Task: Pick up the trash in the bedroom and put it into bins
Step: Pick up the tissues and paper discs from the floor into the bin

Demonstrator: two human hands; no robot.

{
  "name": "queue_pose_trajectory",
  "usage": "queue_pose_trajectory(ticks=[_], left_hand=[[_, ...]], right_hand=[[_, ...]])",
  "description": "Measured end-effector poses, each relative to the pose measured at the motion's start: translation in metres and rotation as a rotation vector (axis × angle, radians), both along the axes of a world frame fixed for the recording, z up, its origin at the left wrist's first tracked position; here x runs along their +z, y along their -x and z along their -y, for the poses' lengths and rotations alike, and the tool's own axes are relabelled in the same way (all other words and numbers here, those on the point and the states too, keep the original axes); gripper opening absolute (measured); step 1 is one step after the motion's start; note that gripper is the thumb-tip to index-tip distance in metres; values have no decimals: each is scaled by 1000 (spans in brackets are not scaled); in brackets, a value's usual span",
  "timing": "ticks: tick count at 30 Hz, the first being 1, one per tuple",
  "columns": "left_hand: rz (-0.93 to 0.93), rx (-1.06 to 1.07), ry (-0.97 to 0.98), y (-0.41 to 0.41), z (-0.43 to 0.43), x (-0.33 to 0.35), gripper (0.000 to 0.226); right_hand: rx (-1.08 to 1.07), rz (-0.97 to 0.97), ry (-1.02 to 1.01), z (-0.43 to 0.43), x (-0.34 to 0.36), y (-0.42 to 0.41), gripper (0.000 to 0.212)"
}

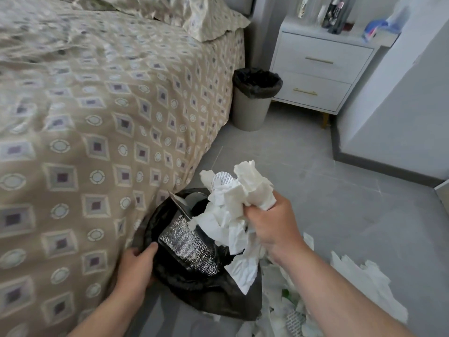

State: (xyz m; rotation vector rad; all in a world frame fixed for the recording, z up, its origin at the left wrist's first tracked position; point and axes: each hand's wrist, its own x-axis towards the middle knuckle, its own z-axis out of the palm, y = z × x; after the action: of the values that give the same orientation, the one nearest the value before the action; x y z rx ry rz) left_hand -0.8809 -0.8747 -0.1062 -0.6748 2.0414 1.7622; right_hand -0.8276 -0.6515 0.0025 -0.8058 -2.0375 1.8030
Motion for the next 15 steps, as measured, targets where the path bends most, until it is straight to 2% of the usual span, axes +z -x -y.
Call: queue_pose_trajectory(ticks=[1, 3, 5, 7, 11, 15], left_hand=[[-129, -63, 60, 7, 2, -4, 27], [-345, -332, 272, 12, 6, -9, 59], [-422, -617, 545, 13, 6, -12, 99], [-445, -803, 690, 12, 5, -15, 121], [-460, -960, 887, -10, 0, -17, 127], [-434, -978, 924, -35, -3, -18, 124]], right_hand=[[16, -3, 0, -1, 2, -4, 12], [66, 1, -12, 0, 6, -12, 12], [108, 4, -27, 1, 8, -19, 11], [127, 6, -35, 2, 8, -25, 10], [152, 26, 0, -2, 5, -40, 6], [157, 80, 27, -5, -3, -60, 11]])
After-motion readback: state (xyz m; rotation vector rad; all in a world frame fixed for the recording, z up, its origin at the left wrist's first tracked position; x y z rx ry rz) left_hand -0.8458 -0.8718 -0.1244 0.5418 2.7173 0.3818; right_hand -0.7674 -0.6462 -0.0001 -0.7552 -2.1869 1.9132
